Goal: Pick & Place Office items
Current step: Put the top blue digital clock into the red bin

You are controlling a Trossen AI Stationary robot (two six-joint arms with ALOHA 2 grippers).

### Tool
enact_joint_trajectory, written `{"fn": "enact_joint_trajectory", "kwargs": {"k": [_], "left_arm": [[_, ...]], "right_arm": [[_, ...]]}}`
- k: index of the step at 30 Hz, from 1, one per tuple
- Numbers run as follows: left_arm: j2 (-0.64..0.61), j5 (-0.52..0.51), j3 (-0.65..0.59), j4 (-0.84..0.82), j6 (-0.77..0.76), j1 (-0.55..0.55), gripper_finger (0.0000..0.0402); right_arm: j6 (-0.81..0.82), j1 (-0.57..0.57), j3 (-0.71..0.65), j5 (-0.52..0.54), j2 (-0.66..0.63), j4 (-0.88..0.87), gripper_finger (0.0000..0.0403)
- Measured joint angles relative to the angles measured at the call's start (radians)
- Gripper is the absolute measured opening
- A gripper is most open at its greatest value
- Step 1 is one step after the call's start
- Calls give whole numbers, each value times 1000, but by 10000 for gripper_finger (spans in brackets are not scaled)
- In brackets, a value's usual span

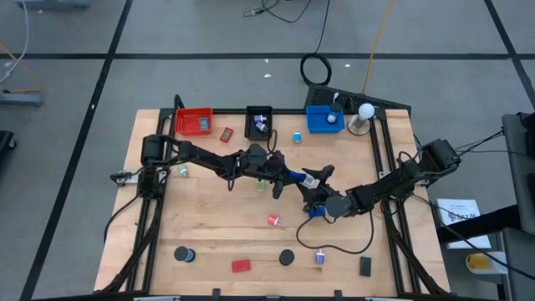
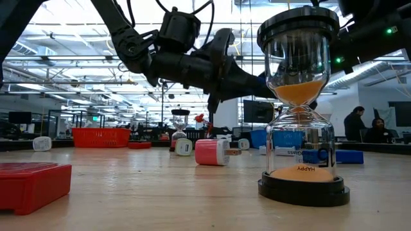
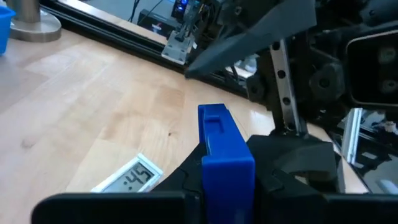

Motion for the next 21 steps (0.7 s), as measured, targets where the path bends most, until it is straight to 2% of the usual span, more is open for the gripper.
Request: {"fn": "enact_joint_trajectory", "kwargs": {"k": [6, 13, 21], "left_arm": [[-7, -13, 2, -23, 18, 17, 59], [-8, -12, 2, -35, 35, 20, 53], [-35, -61, -5, -157, 82, 16, 57]], "right_arm": [[-30, 7, -2, 176, -7, 24, 304], [-11, 4, -2, 181, -8, -1, 303], [-16, 6, 0, 208, -11, 17, 282]]}}
